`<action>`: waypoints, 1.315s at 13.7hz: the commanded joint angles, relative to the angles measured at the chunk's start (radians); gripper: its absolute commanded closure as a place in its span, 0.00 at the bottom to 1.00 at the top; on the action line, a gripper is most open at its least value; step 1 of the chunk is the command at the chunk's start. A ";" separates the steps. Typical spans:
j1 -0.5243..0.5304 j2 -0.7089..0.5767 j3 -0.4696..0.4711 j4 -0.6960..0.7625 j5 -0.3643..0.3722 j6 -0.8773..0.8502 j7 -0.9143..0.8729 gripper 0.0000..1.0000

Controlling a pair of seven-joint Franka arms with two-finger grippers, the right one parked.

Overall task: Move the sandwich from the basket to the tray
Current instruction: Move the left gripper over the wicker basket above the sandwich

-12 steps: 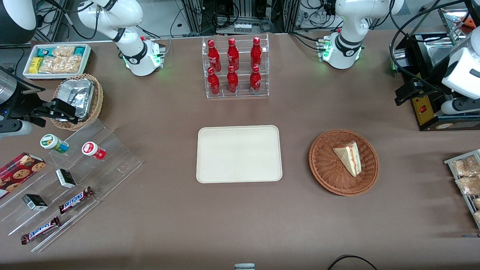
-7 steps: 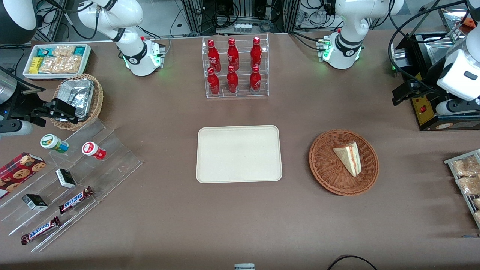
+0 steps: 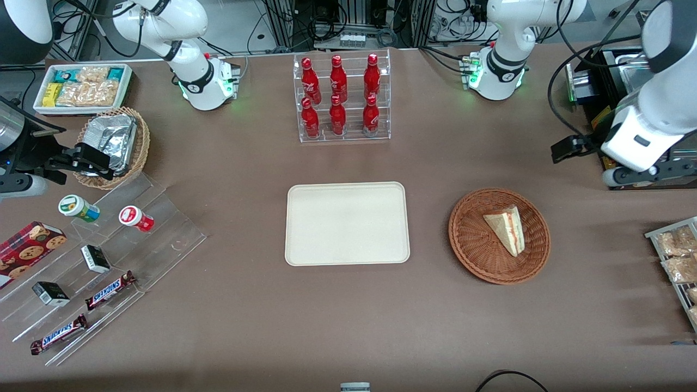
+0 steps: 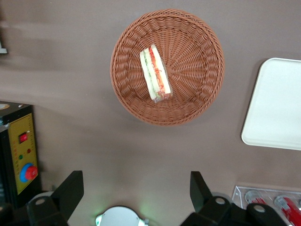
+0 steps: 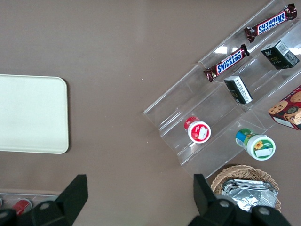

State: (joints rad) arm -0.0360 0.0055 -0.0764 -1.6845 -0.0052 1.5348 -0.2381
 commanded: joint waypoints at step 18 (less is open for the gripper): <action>-0.039 -0.004 -0.043 -0.520 -0.006 0.692 -0.406 0.00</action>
State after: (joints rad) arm -0.0709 -0.0360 -0.1251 -2.1971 -0.0052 2.1708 -0.6206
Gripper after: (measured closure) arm 0.000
